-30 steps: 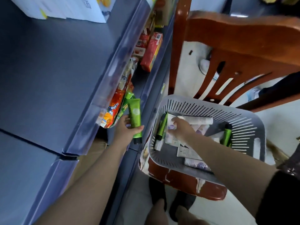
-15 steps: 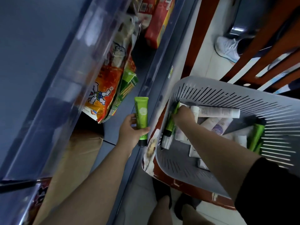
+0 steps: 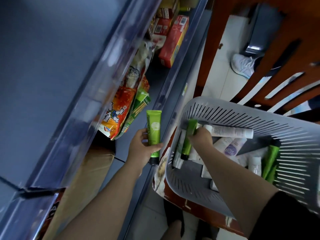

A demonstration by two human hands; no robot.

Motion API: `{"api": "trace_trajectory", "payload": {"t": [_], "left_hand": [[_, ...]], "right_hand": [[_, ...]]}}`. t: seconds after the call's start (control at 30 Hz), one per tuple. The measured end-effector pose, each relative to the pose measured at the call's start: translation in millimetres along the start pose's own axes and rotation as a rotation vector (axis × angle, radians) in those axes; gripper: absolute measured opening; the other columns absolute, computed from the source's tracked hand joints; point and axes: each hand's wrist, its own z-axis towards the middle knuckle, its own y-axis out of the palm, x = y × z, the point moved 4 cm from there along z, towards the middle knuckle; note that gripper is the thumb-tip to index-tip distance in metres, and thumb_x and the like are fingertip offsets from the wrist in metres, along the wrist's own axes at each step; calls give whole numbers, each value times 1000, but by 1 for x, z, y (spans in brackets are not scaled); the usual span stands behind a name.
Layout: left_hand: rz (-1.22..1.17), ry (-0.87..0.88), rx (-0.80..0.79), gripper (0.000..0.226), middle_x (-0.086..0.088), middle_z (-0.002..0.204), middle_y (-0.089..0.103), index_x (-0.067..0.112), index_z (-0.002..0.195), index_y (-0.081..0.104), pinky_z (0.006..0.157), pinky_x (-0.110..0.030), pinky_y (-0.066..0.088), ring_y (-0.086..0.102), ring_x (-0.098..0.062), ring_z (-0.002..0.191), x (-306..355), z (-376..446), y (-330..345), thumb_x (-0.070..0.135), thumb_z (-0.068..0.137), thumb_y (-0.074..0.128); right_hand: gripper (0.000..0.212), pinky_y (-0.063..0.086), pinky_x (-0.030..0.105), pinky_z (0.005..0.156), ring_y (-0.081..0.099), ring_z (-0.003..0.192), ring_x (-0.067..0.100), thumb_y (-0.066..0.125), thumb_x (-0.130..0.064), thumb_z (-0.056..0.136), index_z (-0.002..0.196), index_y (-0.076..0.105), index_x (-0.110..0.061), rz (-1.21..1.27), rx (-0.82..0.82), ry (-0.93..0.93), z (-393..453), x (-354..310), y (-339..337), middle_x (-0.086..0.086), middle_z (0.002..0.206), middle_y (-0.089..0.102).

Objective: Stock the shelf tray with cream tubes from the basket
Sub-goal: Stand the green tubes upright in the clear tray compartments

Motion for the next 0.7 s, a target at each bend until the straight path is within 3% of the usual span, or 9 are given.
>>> {"api": "trace_trajectory", "payload": {"t": [0.13, 0.3, 0.4, 0.47, 0.57, 0.7], "left_hand": [[-30, 28, 43, 54, -2, 107, 56, 21, 112, 47, 73, -28, 49, 57, -19, 94, 22, -25, -6, 0, 72, 76], [-148, 27, 149, 65, -6, 116, 59, 17, 124, 50, 79, -34, 53, 60, -24, 102, 41, -77, -16, 3, 68, 80], [-213, 41, 171, 62, -9, 113, 60, 13, 122, 51, 70, -30, 50, 59, -22, 92, 49, -121, -16, 1, 68, 79], [-268, 66, 170, 55, -9, 107, 61, 11, 118, 53, 67, -28, 50, 59, -20, 87, 56, -154, -11, -2, 70, 78], [-338, 128, 178, 46, -6, 97, 60, 10, 110, 55, 66, -27, 49, 56, -19, 83, 65, -210, -5, -6, 72, 74], [-409, 226, 197, 41, 0, 88, 59, 18, 96, 57, 70, -27, 47, 55, -16, 80, 78, -286, -8, -11, 72, 71]], "right_hand": [[5, 35, 25, 51, 52, 68, 22, 53, -12, 89, 87, 53, -7, 163, 33, -96, -34, 4, -23, 8, 79, 57], [5, 37, 25, 56, 52, 71, 20, 60, -11, 85, 87, 55, -13, 283, 75, -238, -88, 7, -73, -3, 71, 56], [11, 41, 28, 64, 57, 73, 25, 60, -14, 85, 95, 62, -8, 409, 87, -211, -120, 18, -103, 7, 78, 61], [12, 44, 30, 67, 58, 73, 25, 61, -14, 86, 94, 63, -7, 578, 24, -187, -145, 21, -122, 12, 85, 62], [11, 51, 33, 69, 59, 70, 22, 54, 2, 89, 81, 55, -5, 931, -160, -169, -196, 17, -146, 12, 79, 60], [11, 52, 36, 74, 61, 88, 25, 52, -4, 91, 97, 60, -8, 986, -307, -268, -267, 6, -167, 11, 93, 64]]}}
